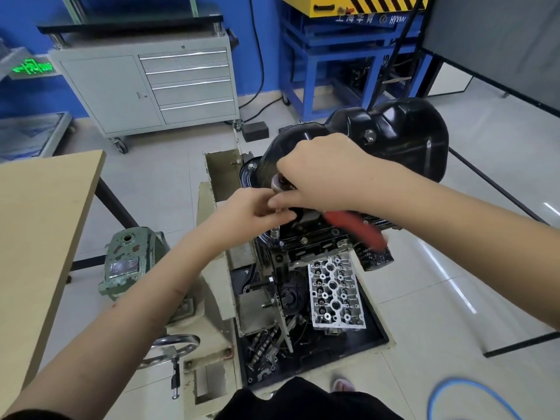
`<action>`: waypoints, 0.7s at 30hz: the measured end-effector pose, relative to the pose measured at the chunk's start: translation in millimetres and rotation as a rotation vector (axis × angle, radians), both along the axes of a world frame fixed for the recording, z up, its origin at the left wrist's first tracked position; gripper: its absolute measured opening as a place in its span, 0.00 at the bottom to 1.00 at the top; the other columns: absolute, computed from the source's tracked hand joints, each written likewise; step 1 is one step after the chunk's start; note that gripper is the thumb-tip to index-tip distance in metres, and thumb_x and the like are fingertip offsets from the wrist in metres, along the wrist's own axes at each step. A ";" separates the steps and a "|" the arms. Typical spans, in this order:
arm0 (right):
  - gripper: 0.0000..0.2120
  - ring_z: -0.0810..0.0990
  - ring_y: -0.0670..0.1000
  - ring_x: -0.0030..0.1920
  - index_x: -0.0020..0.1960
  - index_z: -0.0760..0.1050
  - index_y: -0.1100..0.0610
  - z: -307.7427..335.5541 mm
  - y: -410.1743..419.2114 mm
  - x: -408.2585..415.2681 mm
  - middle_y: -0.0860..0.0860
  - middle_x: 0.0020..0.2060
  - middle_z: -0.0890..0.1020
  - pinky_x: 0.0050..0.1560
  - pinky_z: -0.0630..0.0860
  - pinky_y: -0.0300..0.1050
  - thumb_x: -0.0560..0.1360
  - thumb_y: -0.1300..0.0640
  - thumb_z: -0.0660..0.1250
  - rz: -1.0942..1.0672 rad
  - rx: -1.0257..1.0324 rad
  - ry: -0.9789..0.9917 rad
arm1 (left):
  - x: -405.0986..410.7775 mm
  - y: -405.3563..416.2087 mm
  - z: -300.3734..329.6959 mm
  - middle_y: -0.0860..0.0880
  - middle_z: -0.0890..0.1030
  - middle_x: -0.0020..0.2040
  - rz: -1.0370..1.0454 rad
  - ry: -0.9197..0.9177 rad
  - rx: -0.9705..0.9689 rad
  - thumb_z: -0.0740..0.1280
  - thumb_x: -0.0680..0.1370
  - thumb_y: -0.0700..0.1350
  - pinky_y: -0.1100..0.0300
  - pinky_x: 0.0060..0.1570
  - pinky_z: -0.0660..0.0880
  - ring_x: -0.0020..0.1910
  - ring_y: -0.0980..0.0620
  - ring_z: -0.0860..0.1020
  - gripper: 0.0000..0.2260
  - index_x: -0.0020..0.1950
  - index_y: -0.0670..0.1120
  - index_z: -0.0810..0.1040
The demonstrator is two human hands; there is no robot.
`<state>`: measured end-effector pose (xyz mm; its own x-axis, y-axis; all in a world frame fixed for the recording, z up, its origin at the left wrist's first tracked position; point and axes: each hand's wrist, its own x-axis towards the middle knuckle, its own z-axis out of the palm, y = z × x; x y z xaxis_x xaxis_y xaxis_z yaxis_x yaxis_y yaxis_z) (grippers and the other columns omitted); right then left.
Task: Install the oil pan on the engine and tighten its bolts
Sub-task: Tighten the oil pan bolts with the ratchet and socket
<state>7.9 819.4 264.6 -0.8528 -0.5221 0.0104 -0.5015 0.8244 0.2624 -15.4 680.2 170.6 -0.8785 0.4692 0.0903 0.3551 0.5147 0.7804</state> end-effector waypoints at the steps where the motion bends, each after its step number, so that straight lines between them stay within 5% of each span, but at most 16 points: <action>1: 0.21 0.63 0.49 0.28 0.33 0.62 0.55 -1.1 -0.8 0.0 0.49 0.29 0.63 0.27 0.55 0.41 0.75 0.40 0.59 -0.042 -0.018 -0.007 | 0.9 1.1 -3.6 0.55 0.74 0.28 0.047 0.079 -0.004 0.69 0.74 0.43 0.75 0.30 0.67 0.27 0.66 0.72 0.12 0.32 0.51 0.71; 4: 0.14 0.70 0.53 0.36 0.41 0.71 0.55 -1.1 0.8 -2.9 0.48 0.32 0.65 0.27 0.57 0.42 0.74 0.44 0.61 -0.014 -0.041 -0.047 | 4.0 4.8 -4.8 0.49 0.81 0.34 0.055 0.092 0.037 0.67 0.75 0.41 0.71 0.36 0.74 0.33 0.65 0.77 0.07 0.37 0.44 0.78; 6: 0.08 0.73 0.54 0.44 0.50 0.74 0.51 2.6 4.0 -5.2 0.48 0.36 0.68 0.34 0.66 0.44 0.74 0.49 0.63 0.087 -0.024 -0.098 | 2.5 4.6 -2.0 0.43 0.84 0.44 0.011 -0.014 0.007 0.65 0.76 0.43 0.55 0.51 0.76 0.45 0.50 0.82 0.09 0.48 0.38 0.80; 8: 0.10 0.75 0.54 0.49 0.54 0.74 0.50 4.9 6.2 -5.9 0.48 0.40 0.72 0.43 0.69 0.46 0.73 0.51 0.64 0.158 0.008 -0.118 | 0.9 3.2 1.3 0.39 0.83 0.46 -0.022 -0.067 -0.059 0.65 0.76 0.44 0.47 0.54 0.75 0.49 0.42 0.80 0.12 0.50 0.36 0.79; 10: 0.11 0.75 0.54 0.44 0.50 0.74 0.53 3.6 5.8 -4.9 0.49 0.38 0.71 0.38 0.66 0.43 0.74 0.47 0.63 0.130 0.016 -0.070 | 0.1 2.2 1.1 0.41 0.83 0.45 -0.033 -0.068 -0.063 0.64 0.76 0.44 0.52 0.53 0.76 0.47 0.47 0.81 0.08 0.47 0.40 0.79; 11: 0.14 0.73 0.53 0.39 0.45 0.73 0.55 1.7 5.0 -3.5 0.49 0.34 0.69 0.32 0.62 0.42 0.74 0.44 0.61 0.088 0.013 -0.047 | -0.1 1.6 0.0 0.48 0.84 0.41 -0.017 -0.044 -0.049 0.65 0.76 0.44 0.62 0.47 0.77 0.42 0.56 0.81 0.06 0.42 0.47 0.79; 12: 0.19 0.70 0.51 0.33 0.38 0.68 0.56 -0.2 3.6 -1.8 0.48 0.31 0.66 0.28 0.58 0.42 0.74 0.41 0.60 0.039 0.001 -0.036 | 0.7 0.8 -0.9 0.56 0.82 0.34 0.018 -0.001 -0.028 0.66 0.76 0.43 0.72 0.37 0.74 0.34 0.64 0.78 0.10 0.34 0.52 0.76; 14: 0.23 0.64 0.48 0.29 0.33 0.62 0.56 -2.9 2.2 -0.5 0.48 0.29 0.63 0.26 0.54 0.41 0.74 0.39 0.58 -0.019 -0.020 -0.028 | 2.0 0.7 -2.7 0.60 0.75 0.23 0.093 0.076 -0.047 0.67 0.75 0.42 0.73 0.28 0.68 0.25 0.63 0.72 0.18 0.27 0.52 0.69; 18: 0.10 0.74 0.54 0.44 0.53 0.73 0.53 0.1 7.2 -5.6 0.48 0.36 0.69 0.37 0.68 0.46 0.76 0.48 0.60 0.104 -0.028 -0.106 | 1.2 2.5 1.9 0.41 0.83 0.43 0.011 -0.033 -0.059 0.64 0.77 0.44 0.48 0.51 0.76 0.46 0.42 0.81 0.10 0.45 0.37 0.79; 21: 0.13 0.75 0.54 0.53 0.58 0.73 0.51 2.6 10.8 -7.9 0.50 0.47 0.78 0.49 0.68 0.46 0.75 0.52 0.62 0.201 0.019 -0.113 | 0.6 1.9 4.6 0.39 0.83 0.45 -0.048 -0.046 -0.089 0.63 0.77 0.45 0.43 0.52 0.75 0.48 0.39 0.80 0.13 0.49 0.35 0.79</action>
<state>0.0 830.2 267.3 -0.7268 -0.6808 -0.0908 -0.6822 0.7004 0.2098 -14.8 682.1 175.2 -0.8572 0.5150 0.0062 0.3455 0.5660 0.7485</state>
